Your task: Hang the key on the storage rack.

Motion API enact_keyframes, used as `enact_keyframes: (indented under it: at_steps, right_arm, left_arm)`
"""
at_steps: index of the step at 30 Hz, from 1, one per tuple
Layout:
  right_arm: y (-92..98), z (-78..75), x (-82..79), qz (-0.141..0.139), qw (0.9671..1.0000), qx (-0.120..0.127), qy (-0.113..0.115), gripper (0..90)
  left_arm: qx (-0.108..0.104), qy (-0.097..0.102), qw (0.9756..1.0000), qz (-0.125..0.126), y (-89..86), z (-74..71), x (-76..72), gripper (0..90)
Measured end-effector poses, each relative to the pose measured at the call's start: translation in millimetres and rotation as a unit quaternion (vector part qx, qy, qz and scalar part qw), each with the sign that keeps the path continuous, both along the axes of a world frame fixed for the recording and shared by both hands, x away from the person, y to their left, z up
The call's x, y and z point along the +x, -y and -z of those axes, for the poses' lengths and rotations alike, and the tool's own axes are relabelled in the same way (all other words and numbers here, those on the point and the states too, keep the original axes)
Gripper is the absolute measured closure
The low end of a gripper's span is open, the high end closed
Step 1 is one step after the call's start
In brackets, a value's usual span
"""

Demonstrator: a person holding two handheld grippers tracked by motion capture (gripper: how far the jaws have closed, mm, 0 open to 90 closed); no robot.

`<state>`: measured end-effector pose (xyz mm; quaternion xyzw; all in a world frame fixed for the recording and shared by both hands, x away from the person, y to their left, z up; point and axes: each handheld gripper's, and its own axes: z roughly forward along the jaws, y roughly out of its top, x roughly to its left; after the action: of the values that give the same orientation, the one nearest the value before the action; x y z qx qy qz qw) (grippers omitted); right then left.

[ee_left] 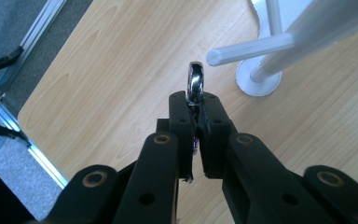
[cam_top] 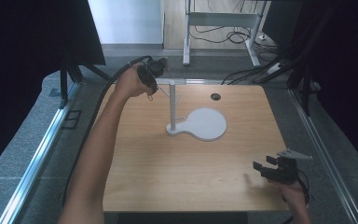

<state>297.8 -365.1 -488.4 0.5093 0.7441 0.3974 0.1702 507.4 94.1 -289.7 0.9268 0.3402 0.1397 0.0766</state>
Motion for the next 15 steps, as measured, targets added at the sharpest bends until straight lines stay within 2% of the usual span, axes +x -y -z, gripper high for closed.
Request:
enact_keyframes:
  at_steps: [4, 6, 15]
  right_arm:
    - [0.2, 0.3, 0.1, 0.001, 1.0, 0.0, -0.002, 29.2]
    - [0.3, 0.5, 0.1, 0.001, 1.0, 0.0, -0.002, 29.2]
    - [0.4, 2.4, 0.9, 0.002, 1.0, -0.001, -0.004, 29.2]
  left_arm:
    - [0.001, -0.001, 1.0, -0.001, 1.6, 1.6, 1.0, 85.7]
    - [0.009, 0.001, 1.0, -0.002, 2.7, 2.9, 2.0, 85.7]
    - [0.0, 0.023, 0.9997, -0.005, 5.2, -0.9, 2.0, 85.8]
